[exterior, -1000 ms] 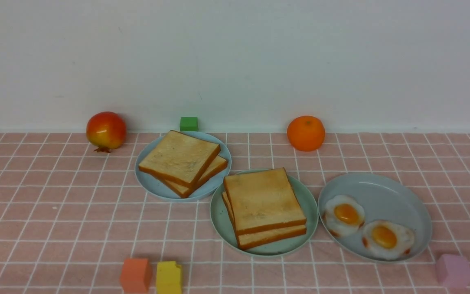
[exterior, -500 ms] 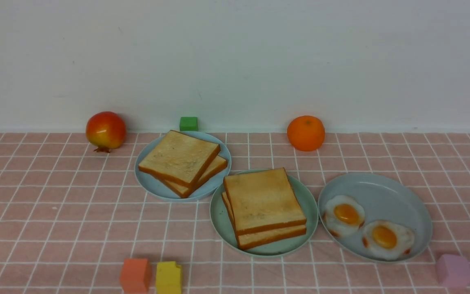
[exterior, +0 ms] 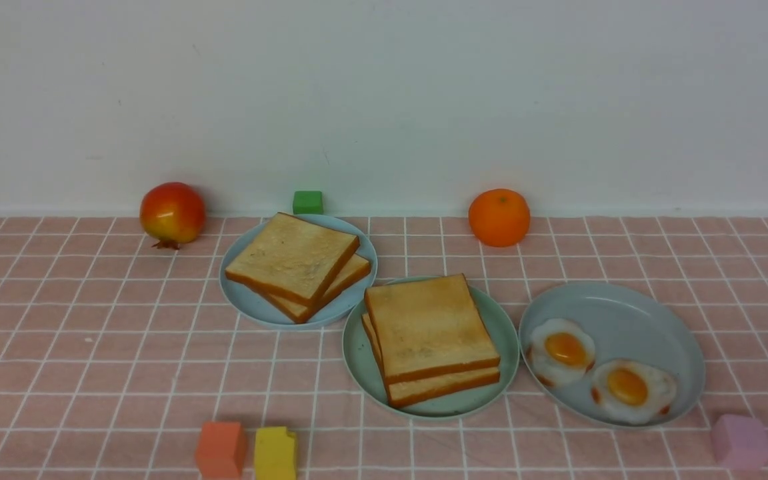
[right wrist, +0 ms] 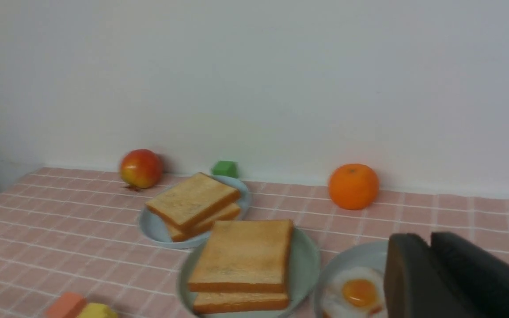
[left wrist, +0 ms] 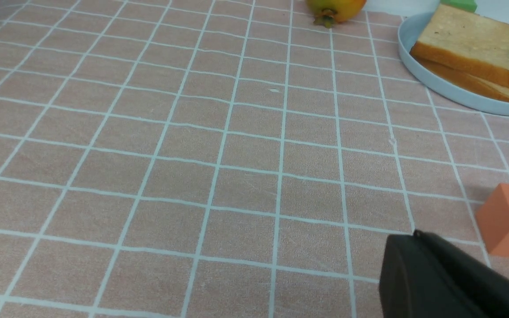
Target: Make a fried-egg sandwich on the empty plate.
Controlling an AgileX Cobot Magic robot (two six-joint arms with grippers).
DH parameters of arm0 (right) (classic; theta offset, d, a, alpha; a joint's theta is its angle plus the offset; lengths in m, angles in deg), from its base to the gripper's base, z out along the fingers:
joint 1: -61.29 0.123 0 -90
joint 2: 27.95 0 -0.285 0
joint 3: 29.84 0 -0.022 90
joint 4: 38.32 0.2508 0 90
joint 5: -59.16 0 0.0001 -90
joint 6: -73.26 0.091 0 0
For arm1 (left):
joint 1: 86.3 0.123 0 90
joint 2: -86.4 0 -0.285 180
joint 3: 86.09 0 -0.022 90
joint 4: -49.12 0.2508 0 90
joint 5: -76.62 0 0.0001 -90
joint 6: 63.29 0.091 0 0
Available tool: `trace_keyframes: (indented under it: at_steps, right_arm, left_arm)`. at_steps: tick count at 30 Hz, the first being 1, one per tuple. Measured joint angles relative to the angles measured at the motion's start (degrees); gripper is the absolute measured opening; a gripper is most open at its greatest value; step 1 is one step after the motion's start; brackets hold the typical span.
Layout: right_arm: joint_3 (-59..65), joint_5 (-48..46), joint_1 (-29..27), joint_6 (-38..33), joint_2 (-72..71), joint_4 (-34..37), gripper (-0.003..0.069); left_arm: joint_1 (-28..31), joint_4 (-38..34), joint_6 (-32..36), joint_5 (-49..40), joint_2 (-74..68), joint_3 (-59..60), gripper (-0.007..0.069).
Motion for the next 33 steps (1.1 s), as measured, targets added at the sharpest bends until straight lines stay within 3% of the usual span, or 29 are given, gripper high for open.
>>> trace_keyframes:
  at_steps: [5, 10, 18, 33]
  right_arm:
    - [3.8, 2.4, -11.4, 0.0, -0.6, -2.4, 0.0106]
    - [12.4, 3.2, -16.5, 0.0, -5.8, -5.6, 0.0112]
    - [25.6, 2.1, -17.6, 0.0, -8.5, -3.4, 0.0122]
    - [25.7, 2.4, -17.7, 0.1, -8.6, -2.1, 0.0142]
  left_arm:
    - [0.0, -0.1, 0.0, 0.0, 0.0, 0.0, 0.0024]
    - [0.0, -0.1, 0.0, 0.0, 0.0, 0.0, 0.0029]
    - [0.0, -0.1, 0.0, 0.0, 0.0, 0.0, 0.0031]
    - [0.0, -0.1, 0.0, 0.0, 0.0, 0.0, 0.0041]
